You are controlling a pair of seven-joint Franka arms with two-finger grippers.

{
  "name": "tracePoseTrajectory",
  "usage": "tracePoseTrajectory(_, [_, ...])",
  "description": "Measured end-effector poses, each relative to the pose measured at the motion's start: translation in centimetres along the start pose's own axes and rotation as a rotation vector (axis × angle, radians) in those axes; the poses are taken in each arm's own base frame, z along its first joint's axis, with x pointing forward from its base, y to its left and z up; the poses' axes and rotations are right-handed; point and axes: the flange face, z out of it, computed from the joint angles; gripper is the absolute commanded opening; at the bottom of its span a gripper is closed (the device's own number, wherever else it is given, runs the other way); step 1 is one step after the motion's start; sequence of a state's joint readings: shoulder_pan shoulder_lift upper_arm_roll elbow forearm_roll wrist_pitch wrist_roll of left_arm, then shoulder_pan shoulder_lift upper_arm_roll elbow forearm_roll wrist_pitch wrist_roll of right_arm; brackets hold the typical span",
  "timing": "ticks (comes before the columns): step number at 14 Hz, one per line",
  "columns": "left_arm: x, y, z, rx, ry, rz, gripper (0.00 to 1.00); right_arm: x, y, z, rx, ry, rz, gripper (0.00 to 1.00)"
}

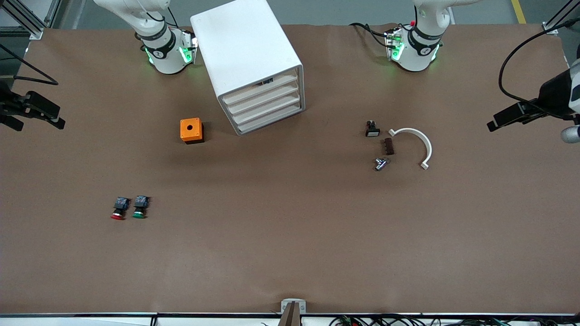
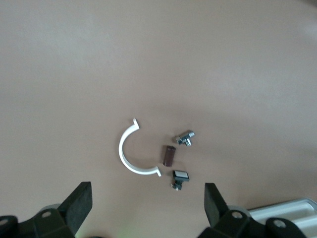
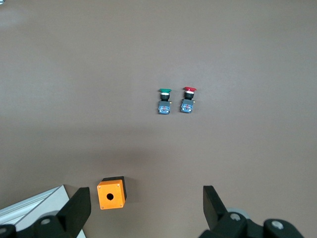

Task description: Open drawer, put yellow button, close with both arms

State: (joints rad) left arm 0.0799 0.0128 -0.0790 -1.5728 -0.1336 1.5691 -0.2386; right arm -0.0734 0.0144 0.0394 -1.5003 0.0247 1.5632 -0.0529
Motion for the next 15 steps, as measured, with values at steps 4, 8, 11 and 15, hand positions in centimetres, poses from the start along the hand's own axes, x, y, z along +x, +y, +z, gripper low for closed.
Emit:
tracePoseTrajectory(4, [0.5, -0.9, -2.3, 0.026, 0.066, -0.005, 1.0, 0.0, 0.1, 0.2, -0.002, -0.006, 0.001, 1.0])
tracePoseTrajectory(8, [1.1, -1.0, -2.7, 0.022, 0.099, 0.036, 1.0, 0.0, 0.1, 0.2, -0.002, -0.006, 0.001, 1.0])
tracePoseTrajectory(11, [1.2, -0.8, -2.6, 0.023, 0.1, 0.069, 1.0, 0.0, 0.1, 0.2, -0.002, -0.006, 0.001, 1.0])
tracePoseTrajectory(15, [1.4, -1.5, -3.0, 0.023, 0.108, 0.078, 1.0, 0.0, 0.1, 0.2, -0.002, -0.006, 0.0, 1.0])
